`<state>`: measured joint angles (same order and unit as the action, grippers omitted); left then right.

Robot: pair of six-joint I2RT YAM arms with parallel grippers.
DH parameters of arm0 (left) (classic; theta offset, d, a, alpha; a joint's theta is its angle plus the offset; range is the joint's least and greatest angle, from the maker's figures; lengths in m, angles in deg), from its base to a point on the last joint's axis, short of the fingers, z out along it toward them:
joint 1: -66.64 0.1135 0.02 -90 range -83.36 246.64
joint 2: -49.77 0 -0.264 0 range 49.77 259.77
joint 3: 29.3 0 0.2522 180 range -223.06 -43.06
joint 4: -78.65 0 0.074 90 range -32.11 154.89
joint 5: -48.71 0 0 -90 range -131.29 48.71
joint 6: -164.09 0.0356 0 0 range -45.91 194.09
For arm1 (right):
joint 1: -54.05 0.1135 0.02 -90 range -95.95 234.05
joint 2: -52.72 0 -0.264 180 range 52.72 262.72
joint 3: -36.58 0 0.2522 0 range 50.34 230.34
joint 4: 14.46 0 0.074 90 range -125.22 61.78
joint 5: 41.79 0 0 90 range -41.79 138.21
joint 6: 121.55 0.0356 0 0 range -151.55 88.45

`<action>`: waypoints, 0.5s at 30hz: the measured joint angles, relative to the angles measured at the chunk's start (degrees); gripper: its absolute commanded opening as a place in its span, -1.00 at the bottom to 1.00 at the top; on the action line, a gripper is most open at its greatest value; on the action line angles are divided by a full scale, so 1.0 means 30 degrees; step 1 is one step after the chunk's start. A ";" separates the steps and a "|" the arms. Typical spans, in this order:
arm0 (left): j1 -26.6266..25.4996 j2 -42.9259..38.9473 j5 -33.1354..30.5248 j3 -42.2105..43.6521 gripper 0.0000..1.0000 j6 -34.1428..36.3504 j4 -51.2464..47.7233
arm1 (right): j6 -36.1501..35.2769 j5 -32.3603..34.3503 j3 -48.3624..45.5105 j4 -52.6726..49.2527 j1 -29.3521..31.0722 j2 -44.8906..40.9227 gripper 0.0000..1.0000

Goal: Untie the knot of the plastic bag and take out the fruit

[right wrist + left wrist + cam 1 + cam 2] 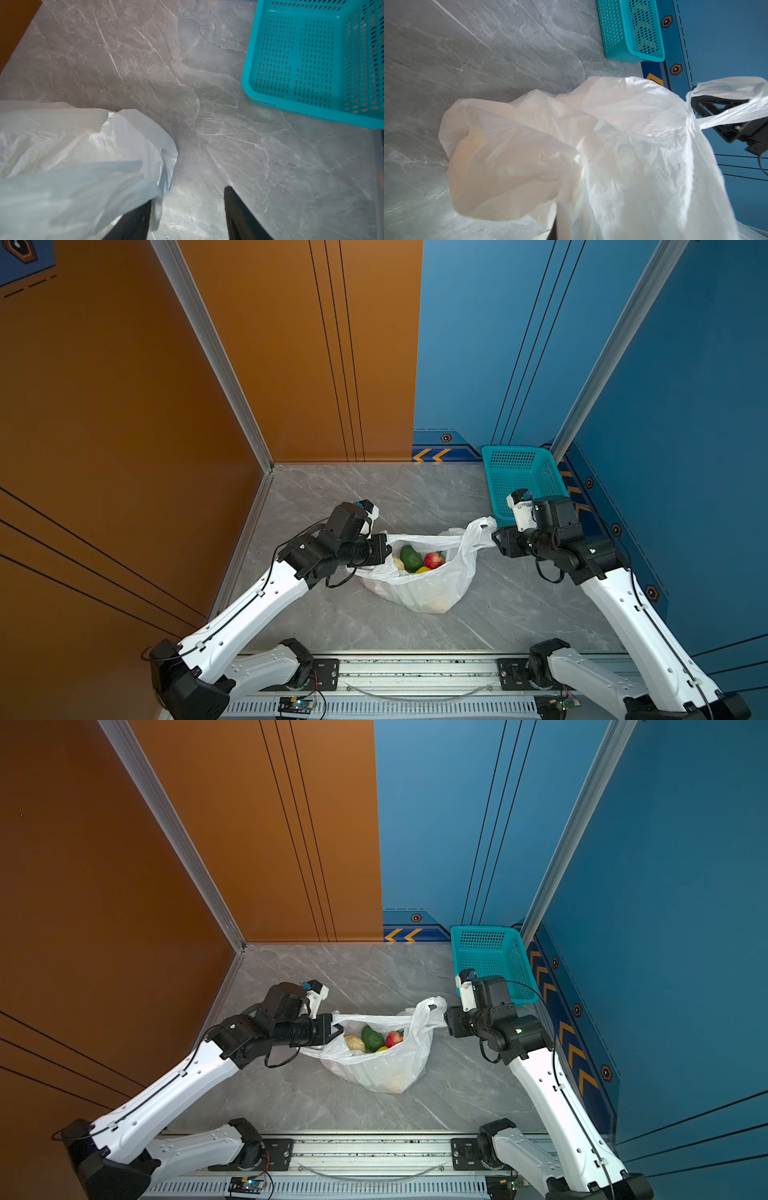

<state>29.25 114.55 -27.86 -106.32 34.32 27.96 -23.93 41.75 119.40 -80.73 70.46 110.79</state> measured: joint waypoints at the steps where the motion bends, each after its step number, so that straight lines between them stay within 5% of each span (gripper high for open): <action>1: 0.0000 0.0131 0.0080 -0.0073 -1.00 -0.0058 0.0015 | 0.0015 0.0000 0.1173 -0.0546 0.0233 0.0036 0.31; 7: 0.0087 0.0364 0.0248 -0.0277 -1.00 -0.0138 0.0036 | 0.0743 -0.0262 0.5719 -0.1479 0.4911 0.0189 0.53; 11: 0.0095 0.0430 0.0270 -0.0313 -1.00 -0.0131 0.0036 | 0.0743 0.1188 0.7111 -0.1880 1.0025 0.1647 0.87; 15: 0.0109 0.0452 0.0270 -0.0321 -1.00 -0.0044 0.0007 | -0.0503 0.3089 0.7876 -0.1814 1.2262 0.4546 1.00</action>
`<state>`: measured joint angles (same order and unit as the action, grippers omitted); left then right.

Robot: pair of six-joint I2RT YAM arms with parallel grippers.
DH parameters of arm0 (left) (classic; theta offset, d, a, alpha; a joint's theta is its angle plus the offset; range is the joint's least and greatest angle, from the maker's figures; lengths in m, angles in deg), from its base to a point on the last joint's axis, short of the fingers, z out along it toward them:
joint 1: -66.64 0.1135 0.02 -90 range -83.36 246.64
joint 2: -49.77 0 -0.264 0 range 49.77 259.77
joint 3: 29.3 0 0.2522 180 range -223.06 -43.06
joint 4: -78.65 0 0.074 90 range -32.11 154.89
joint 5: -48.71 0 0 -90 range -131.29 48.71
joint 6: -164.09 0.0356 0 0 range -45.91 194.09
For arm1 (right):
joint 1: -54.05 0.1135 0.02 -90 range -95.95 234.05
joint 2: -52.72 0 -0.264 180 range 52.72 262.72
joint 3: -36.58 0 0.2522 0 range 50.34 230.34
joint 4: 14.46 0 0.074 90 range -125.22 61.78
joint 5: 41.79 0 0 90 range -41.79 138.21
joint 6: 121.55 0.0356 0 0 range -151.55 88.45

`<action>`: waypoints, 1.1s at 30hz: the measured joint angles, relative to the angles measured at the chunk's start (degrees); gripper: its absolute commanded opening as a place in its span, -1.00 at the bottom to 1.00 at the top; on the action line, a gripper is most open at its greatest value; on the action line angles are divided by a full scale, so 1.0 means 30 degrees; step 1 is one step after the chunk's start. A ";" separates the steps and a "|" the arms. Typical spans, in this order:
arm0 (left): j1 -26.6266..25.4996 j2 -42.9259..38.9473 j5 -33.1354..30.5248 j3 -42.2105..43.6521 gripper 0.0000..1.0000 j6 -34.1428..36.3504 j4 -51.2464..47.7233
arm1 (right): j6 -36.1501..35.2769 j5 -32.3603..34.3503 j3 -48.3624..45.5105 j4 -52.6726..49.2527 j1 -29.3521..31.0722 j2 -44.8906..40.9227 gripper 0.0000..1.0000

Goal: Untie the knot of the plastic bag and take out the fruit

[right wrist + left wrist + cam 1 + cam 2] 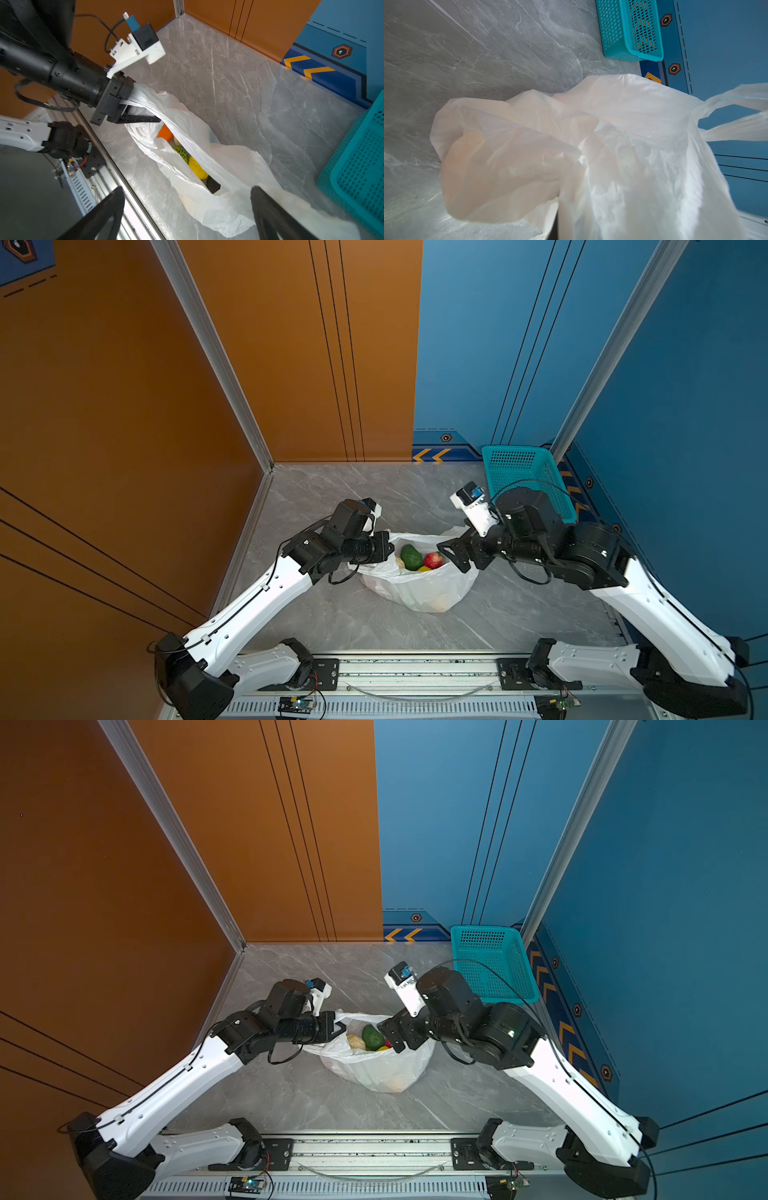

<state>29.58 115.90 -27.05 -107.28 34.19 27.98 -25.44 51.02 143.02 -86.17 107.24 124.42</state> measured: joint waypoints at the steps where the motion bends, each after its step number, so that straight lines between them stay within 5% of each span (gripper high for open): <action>1: 0.0000 0.0000 -0.0007 -0.0007 -1.00 0.0066 -0.0015 | -0.0495 0.0503 0.0051 0.0022 0.0197 0.0947 1.00; 4: 0.0000 0.0000 0.0000 -0.0029 -1.00 0.0364 -0.0051 | -0.2084 0.1676 0.0051 0.0219 0.0313 0.3264 1.00; 6: 0.0015 0.0000 0.0000 -0.0029 -1.00 0.0532 -0.0058 | -0.3126 0.1770 0.0000 0.0590 -0.0058 0.4335 0.81; 8: 0.0066 0.0000 0.0022 -0.0029 -1.00 0.0845 -0.0066 | -0.3934 0.1202 -0.0102 0.0976 -0.0903 0.4947 0.35; 11: 0.0335 0.0000 0.0073 -0.0044 -1.00 0.1370 -0.0299 | -0.4430 -0.0452 -0.0393 0.1341 -0.2601 0.5173 -0.64; 13: 0.0648 0.0000 0.0044 -0.0168 -0.34 0.1880 -0.0721 | -0.4597 -0.1588 -0.0408 0.1472 -0.3592 0.5158 -1.00; 16: 0.0991 0.0000 -0.0386 -0.0896 0.74 0.2514 -0.1639 | -0.4612 -0.2747 -0.0401 0.1676 -0.4029 0.5158 -1.00; 17: 0.0998 -0.0022 -0.0699 -0.1268 0.96 0.2710 -0.1989 | -0.4590 -0.3038 -0.0379 0.1668 -0.4044 0.5158 -1.00; 26: -0.0364 -0.1428 -0.4634 -0.3876 0.96 0.4532 -0.4087 | -0.3330 -0.4546 0.1195 0.1603 -0.4065 0.6200 -1.00; 33: -0.0721 -0.0597 -0.4692 -0.3905 0.96 0.5464 -0.4911 | -0.1858 -0.4867 0.1894 0.1494 -0.5362 0.7038 -1.00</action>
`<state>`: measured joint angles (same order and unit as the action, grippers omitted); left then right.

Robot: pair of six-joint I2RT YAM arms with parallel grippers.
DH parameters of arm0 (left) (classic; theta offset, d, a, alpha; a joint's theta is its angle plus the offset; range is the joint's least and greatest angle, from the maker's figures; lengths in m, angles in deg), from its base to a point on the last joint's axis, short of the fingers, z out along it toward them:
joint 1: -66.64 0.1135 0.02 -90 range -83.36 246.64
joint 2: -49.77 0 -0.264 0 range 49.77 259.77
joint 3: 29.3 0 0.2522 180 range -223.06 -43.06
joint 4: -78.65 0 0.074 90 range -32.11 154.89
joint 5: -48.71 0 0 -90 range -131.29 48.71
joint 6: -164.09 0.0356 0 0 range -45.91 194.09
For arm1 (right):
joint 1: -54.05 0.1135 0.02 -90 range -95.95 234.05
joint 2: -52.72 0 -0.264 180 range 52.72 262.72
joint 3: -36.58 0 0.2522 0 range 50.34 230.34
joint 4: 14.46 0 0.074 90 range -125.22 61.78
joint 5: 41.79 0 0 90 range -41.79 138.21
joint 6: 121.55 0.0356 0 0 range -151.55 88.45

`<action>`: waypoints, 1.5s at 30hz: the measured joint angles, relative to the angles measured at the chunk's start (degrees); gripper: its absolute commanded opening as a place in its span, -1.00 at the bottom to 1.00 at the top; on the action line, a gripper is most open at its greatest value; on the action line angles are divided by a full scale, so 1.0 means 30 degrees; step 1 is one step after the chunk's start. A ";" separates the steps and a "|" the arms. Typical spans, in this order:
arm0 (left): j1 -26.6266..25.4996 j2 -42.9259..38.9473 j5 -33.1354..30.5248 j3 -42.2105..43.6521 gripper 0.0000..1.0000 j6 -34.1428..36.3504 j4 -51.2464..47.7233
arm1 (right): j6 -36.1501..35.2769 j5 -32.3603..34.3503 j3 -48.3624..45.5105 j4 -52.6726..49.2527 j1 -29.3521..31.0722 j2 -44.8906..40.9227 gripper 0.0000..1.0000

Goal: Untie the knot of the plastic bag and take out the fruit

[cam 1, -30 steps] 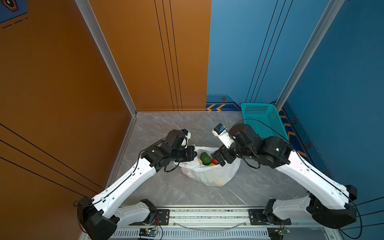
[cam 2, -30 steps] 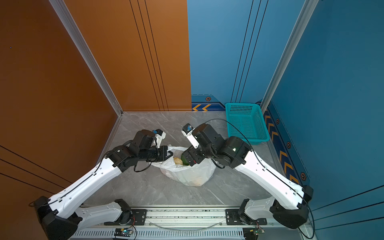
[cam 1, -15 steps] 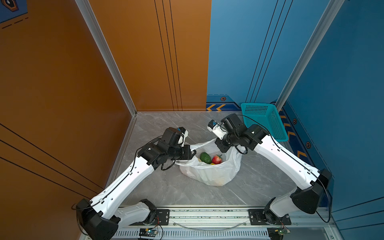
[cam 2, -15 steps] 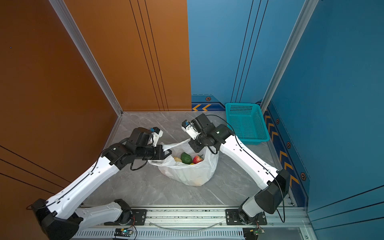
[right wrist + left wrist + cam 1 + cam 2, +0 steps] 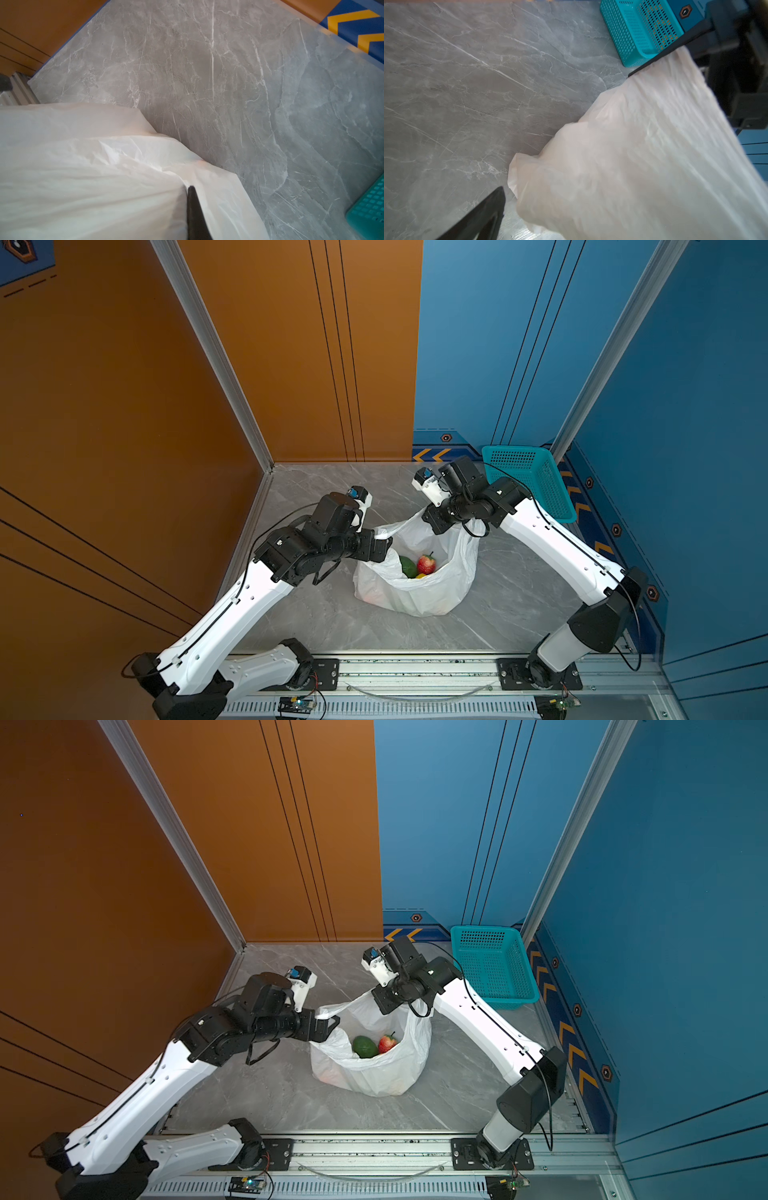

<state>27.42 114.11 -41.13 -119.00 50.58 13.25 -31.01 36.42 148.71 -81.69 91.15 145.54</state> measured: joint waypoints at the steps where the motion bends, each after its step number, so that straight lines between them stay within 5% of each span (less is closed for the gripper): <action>1: -0.0044 0.0080 0.0007 0.0102 0.96 0.0051 -0.0066 | 0.0175 -0.0007 0.0022 -0.0029 -0.0248 0.0015 -1.00; 10: -0.0299 0.0903 -0.0073 0.0590 0.96 0.0262 -0.1173 | 0.1137 -0.0073 0.0903 -0.0328 -0.1450 0.0015 -1.00; 17: -0.3162 0.1770 -0.1785 -0.1166 0.96 0.1515 -0.1902 | 0.1792 0.0495 0.1530 -0.0576 -0.1392 0.0379 -1.00; 29: -0.5858 -0.0058 -0.8845 -0.2331 0.96 0.2550 -0.2091 | 0.2922 0.1377 0.1588 -0.0692 -0.1872 0.0816 -1.00; 37: -0.9544 0.0911 -1.1912 -0.4510 0.94 0.2761 -0.1304 | 0.3504 0.1515 0.2076 -0.0852 -0.1872 0.1064 -1.00; 45: -1.1810 0.3075 -1.2218 -0.4626 0.54 0.2958 0.0685 | 0.3861 0.1501 0.2412 -0.0889 -0.1872 0.1253 -1.00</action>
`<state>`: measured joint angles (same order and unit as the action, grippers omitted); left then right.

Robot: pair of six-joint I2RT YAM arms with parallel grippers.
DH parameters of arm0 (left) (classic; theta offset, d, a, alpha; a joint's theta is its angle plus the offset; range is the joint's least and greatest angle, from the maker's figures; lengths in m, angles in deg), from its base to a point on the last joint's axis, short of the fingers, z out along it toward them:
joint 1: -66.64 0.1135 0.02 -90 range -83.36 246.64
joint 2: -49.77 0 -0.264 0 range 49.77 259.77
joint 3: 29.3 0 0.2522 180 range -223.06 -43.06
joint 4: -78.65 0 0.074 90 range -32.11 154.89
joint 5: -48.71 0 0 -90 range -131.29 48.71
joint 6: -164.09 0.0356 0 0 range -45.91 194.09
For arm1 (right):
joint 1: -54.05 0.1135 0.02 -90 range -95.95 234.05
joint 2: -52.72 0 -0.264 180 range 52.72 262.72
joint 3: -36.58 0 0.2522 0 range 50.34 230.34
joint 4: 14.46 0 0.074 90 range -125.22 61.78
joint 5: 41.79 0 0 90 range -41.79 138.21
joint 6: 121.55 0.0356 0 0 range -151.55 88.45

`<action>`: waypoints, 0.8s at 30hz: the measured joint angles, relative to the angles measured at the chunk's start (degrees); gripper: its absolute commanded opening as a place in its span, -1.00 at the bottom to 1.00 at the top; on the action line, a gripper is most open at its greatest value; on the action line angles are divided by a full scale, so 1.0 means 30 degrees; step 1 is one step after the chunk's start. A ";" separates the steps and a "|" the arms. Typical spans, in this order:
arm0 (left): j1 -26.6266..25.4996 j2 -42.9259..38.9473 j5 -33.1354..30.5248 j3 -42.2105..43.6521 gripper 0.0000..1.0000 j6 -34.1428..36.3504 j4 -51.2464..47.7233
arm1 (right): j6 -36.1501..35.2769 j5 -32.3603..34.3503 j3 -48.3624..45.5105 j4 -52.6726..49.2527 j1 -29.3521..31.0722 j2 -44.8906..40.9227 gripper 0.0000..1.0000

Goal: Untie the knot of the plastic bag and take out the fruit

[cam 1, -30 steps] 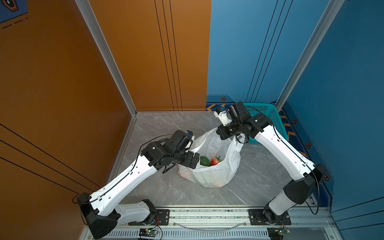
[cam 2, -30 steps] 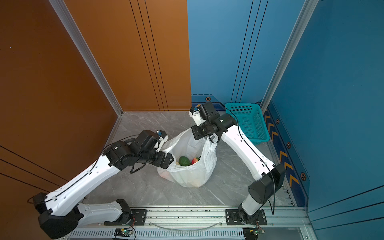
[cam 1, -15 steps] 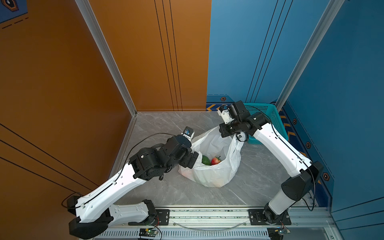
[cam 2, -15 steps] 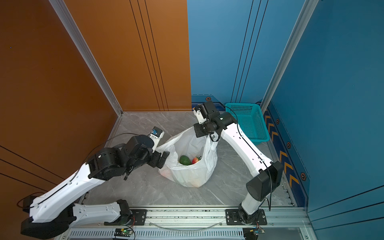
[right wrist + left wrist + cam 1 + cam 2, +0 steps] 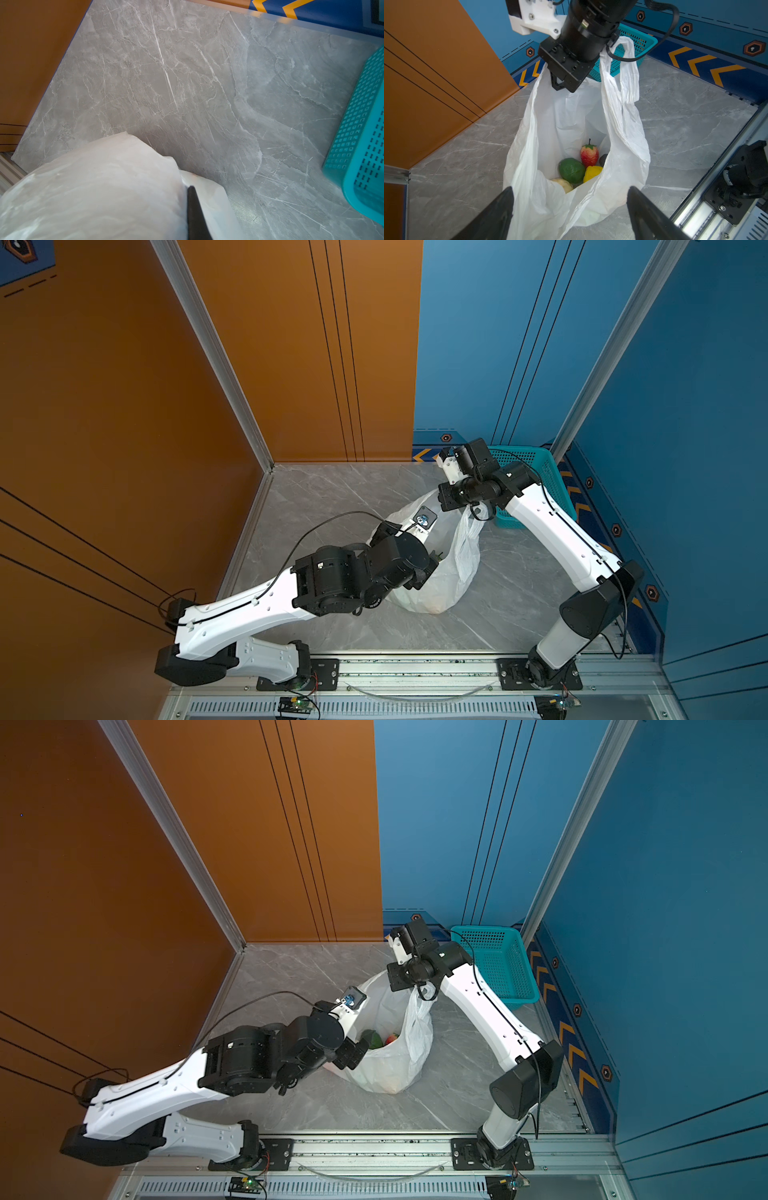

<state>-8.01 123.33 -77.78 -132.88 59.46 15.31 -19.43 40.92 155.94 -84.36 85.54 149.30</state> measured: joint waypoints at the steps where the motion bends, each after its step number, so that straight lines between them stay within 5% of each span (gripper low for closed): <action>1: -0.0015 0.0146 0.0058 0.0000 0.55 0.0022 0.0117 | 0.0000 0.0000 0.0000 -0.0007 0.0000 0.0015 -1.00; 9: 0.2361 0.0474 0.1100 0.0466 0.91 -0.0335 0.0627 | 0.0117 -0.0153 0.0000 -0.0007 0.0029 0.0036 -1.00; 24: 0.8357 0.0488 0.2674 0.3344 1.00 0.0663 0.1938 | 0.0896 -0.0663 -0.0007 -0.0007 0.0656 -0.0947 -1.00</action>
<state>17.06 124.80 -69.76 -122.85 61.45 21.12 -16.74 38.93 155.92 -84.38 87.50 146.46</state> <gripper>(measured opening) 0.998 0.052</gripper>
